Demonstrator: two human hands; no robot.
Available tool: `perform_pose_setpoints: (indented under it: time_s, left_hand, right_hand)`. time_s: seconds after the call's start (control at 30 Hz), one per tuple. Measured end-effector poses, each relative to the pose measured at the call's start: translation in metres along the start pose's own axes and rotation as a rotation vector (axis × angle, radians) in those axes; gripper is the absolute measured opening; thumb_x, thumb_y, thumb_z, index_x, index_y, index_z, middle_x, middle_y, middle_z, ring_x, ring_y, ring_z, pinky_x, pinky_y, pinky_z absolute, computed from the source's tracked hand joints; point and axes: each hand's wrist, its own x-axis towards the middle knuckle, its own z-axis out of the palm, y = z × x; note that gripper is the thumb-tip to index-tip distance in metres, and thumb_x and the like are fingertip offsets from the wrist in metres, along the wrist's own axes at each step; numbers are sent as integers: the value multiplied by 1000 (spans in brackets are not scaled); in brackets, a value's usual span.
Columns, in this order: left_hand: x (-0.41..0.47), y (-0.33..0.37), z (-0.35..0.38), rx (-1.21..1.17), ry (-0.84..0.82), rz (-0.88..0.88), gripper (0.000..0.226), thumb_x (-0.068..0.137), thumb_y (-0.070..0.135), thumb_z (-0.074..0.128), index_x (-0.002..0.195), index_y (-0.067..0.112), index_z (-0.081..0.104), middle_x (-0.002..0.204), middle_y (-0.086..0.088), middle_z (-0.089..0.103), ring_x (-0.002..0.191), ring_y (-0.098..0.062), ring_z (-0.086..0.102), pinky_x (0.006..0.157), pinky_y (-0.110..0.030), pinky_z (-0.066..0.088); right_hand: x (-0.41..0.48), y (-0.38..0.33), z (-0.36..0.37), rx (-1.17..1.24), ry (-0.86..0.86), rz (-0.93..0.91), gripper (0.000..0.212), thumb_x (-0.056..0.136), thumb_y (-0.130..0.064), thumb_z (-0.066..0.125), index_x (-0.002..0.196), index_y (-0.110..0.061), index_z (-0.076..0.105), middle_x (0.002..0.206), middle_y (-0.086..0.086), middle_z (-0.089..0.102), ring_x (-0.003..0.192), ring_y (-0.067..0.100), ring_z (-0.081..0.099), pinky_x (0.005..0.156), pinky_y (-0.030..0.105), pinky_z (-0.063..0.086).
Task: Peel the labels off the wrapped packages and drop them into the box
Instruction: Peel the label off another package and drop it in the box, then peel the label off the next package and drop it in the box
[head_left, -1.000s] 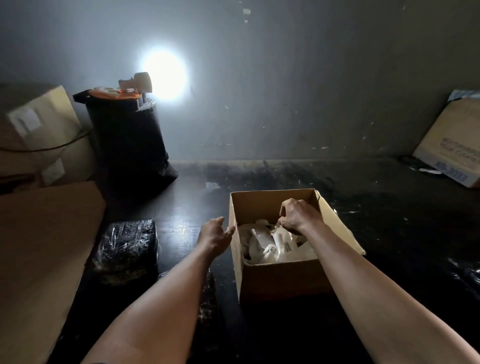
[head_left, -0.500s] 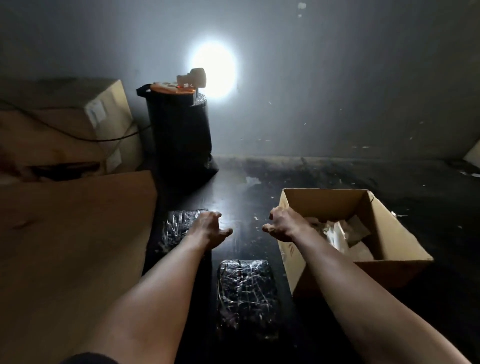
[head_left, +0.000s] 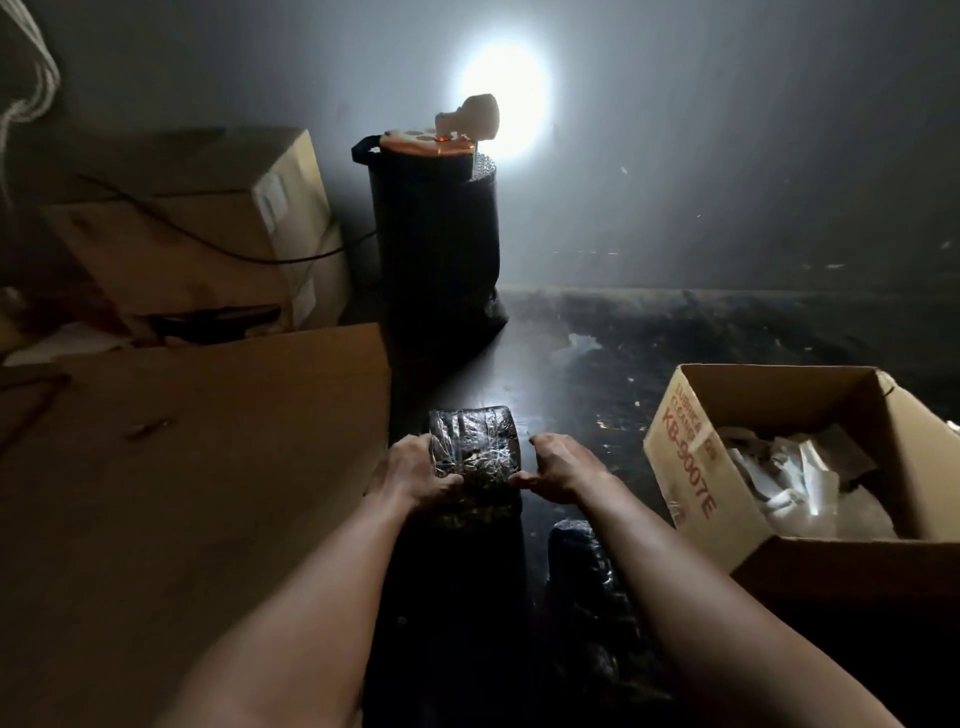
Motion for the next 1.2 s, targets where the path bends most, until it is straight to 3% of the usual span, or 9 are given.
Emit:
perform_pose_setpoints:
  time_s: [0.1, 0.17, 0.27, 0.37, 0.43, 0.73, 0.9, 1.07, 1.2]
  left_hand:
    - [8, -13, 5, -38, -42, -2, 73, 72, 50, 82, 127, 8, 58, 118, -11, 64, 113, -26, 59, 93, -30, 43]
    - [16, -22, 12, -84, -75, -29, 87, 69, 56, 82, 134, 7, 52, 126, -12, 61, 121, -27, 56, 98, -30, 42]
    - [26, -31, 21, -131, -157, -91, 118, 64, 62, 81, 152, 5, 28, 147, -14, 46, 137, -28, 42, 111, -33, 35]
    - [34, -37, 34, -205, -207, -103, 132, 60, 60, 85, 157, 8, 13, 153, -12, 40, 142, -26, 37, 113, -30, 31]
    - [40, -39, 42, -265, -230, -116, 134, 59, 56, 87, 157, 10, 9, 155, -12, 38, 143, -26, 35, 114, -29, 29]
    - [34, -46, 41, -447, -222, -128, 138, 52, 44, 95, 156, 6, 12, 157, -14, 33, 145, -25, 32, 119, -32, 28]
    - [-1, -53, 35, -499, -202, -106, 139, 48, 46, 96, 156, 9, 16, 156, -10, 35, 143, -23, 34, 118, -31, 28]
    - [-43, -68, 32, -528, -190, -96, 152, 34, 63, 91, 155, 9, 17, 154, -9, 39, 139, -18, 40, 117, -34, 34]
    - [-79, -76, 32, -539, -175, -108, 142, 41, 46, 97, 154, 6, 20, 155, -12, 36, 140, -19, 39, 118, -34, 32]
  right_hand:
    - [17, -5, 15, 50, -52, -13, 62, 78, -57, 73, 118, -11, 59, 118, 12, 65, 108, 32, 61, 92, 45, 53]
    - [32, -2, 26, 68, -66, -8, 67, 69, -64, 76, 115, -18, 59, 113, 8, 67, 102, 29, 64, 87, 44, 55]
    - [55, 8, 45, 160, -105, 37, 86, 57, -65, 82, 124, -21, 49, 120, 7, 64, 107, 28, 63, 92, 43, 53]
    - [53, 1, 42, 270, -129, 73, 127, 57, -57, 88, 155, -17, 18, 149, 11, 48, 132, 28, 51, 108, 39, 43]
    - [56, 1, 44, 335, -172, 106, 137, 60, -51, 90, 158, -18, 1, 157, 11, 37, 141, 27, 41, 114, 36, 36]
    - [52, 2, 55, 476, -166, 153, 138, 53, -50, 92, 158, -19, 8, 157, 6, 37, 142, 20, 40, 115, 30, 34]
    - [18, -9, 60, 510, -137, 144, 137, 53, -47, 94, 158, -16, 10, 157, 5, 37, 139, 19, 43, 112, 30, 39]
    - [-23, -23, 71, 542, -116, 128, 133, 58, -42, 94, 158, -15, 10, 159, 6, 33, 141, 22, 40, 115, 30, 35]
    - [-56, -34, 84, 550, -106, 124, 130, 61, -39, 93, 158, -15, 10, 160, 7, 32, 142, 23, 39, 115, 31, 35]
